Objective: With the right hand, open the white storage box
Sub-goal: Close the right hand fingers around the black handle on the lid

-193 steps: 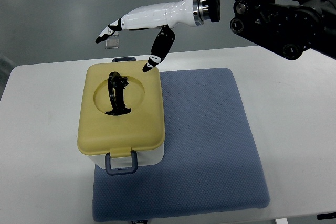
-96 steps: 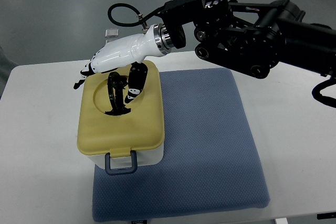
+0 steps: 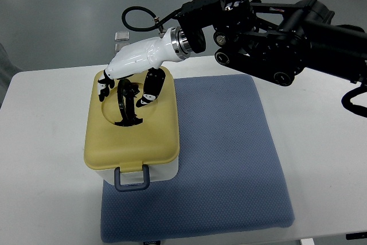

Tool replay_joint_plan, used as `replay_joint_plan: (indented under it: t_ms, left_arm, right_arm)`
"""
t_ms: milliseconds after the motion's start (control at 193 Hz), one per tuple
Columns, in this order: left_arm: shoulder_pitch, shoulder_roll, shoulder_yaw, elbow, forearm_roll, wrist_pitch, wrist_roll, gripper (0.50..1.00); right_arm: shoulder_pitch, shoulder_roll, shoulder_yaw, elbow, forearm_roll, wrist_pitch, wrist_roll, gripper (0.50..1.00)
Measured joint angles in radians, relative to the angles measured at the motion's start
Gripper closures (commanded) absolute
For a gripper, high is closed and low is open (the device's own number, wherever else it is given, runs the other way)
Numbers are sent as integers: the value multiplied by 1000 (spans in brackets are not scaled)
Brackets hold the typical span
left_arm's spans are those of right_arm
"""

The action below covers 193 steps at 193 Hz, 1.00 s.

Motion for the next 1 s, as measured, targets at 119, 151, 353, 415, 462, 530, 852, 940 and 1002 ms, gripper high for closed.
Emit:
replay_joint_plan:
  t_ms: [119,151,353,415,462,530,852,940,1002]
  left_arm:
    - [0,0,0,0,0,0,0,500]
    - [0,0,0,0,0,0,0,500]
    - [0,0,0,0,0,0,0,500]
    - [0,0,0,0,0,0,0,500]
    - [0,0,0,0,0,0,0,500]
    - [0,0,0,0,0,0,0,500]
    - [0,0,0,-1,0,0,0,500]
    - [0,0,0,-1,0,0,0,500]
    - [0,0,0,-1,0,0,0,500]
  right_arm:
    - [5,0,0,0,0,0,4,863]
    - [10,1,0,1,0,0,4,875]
    - [18,2,0,2,0,0,5,914]
    - [18,3,0,2,0,0,5,920]
    - [18,3,1,2,0,0,5,922]
    - [18,3,1,2,0,0,5,934]
    - [16,3,2,2,1,4,6,989]
    - [16,3,2,2,2,6,7,1000]
    - [18,3,2,3,3,7,8,1000]
